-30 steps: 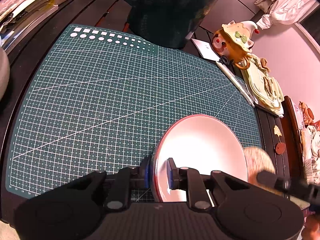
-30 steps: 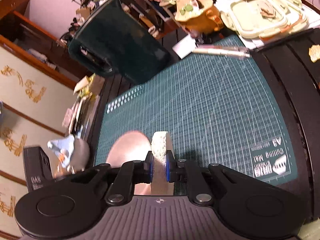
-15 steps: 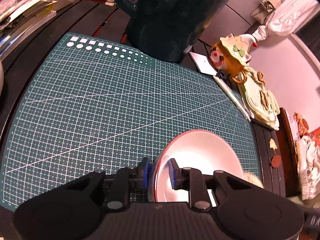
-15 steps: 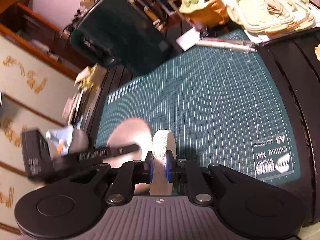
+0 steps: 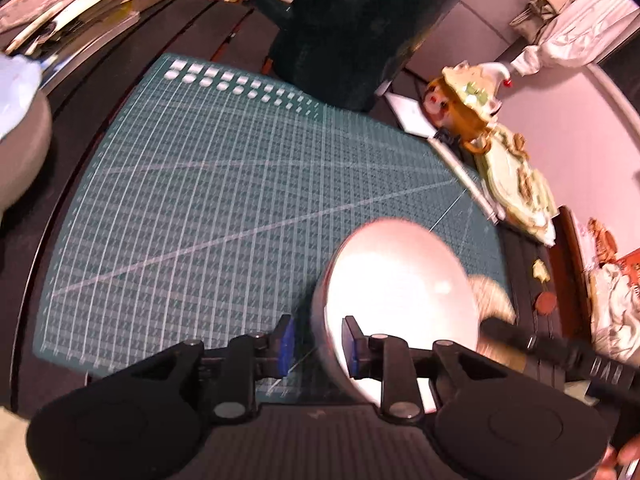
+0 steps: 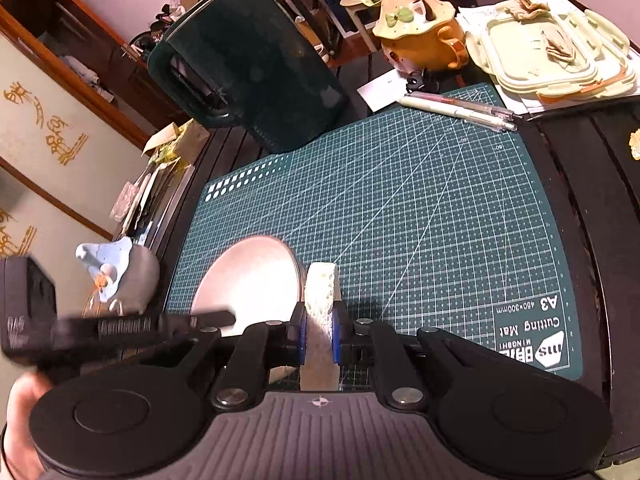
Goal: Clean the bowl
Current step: 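Scrub the bowl's outer wall with the right gripper's sponge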
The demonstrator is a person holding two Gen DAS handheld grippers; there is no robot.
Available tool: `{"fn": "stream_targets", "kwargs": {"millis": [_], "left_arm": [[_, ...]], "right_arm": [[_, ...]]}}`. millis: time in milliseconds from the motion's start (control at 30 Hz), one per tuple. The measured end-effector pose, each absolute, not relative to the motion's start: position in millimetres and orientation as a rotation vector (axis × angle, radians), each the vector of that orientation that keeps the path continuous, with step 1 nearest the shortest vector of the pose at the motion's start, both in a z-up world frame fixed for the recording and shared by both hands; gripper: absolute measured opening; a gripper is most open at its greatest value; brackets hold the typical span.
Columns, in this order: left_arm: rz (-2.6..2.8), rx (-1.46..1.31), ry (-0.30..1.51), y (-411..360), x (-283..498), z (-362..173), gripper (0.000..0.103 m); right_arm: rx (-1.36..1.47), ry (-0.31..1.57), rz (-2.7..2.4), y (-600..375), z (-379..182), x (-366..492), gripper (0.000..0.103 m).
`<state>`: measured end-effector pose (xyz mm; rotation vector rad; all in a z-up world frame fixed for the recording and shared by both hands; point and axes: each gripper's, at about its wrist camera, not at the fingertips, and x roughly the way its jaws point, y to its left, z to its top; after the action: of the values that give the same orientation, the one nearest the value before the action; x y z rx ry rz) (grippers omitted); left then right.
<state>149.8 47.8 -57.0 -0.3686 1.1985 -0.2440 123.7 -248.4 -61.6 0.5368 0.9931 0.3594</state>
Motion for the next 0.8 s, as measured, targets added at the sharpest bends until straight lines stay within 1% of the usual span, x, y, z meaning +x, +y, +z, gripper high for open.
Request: {"fn": "stream_targets", "kwargs": {"millis": [167,233,467,633,667,800], "left_arm": [[-0.257,-0.335,1.190,38,148,-60,0.020],[-0.224,-0.307,1.155,34,152,-60,0.014],[-0.252,-0.374,1.102,34,168,-66,0.013],[-0.259,-0.405,1.130,36,170,-71,0.013],[-0.251,-0.403,1.143,36,171,-72,0.015],[-0.252,-0.385,1.161,34,171,-74,0.017]], "right_arm": [[0.567,0.981,0.366,-249,-63,127,0.011],[0.567,0.993,0.386,-248,-61,123,0.011],[0.547,0.999,0.380,-250,-55,112,0.011],[0.573,0.999,0.369,-255,-55,112,0.011],[0.578,0.998,0.367,-256,-55,113,0.011],[0.597,0.981,0.347,-261,-51,112,0.011]]}}
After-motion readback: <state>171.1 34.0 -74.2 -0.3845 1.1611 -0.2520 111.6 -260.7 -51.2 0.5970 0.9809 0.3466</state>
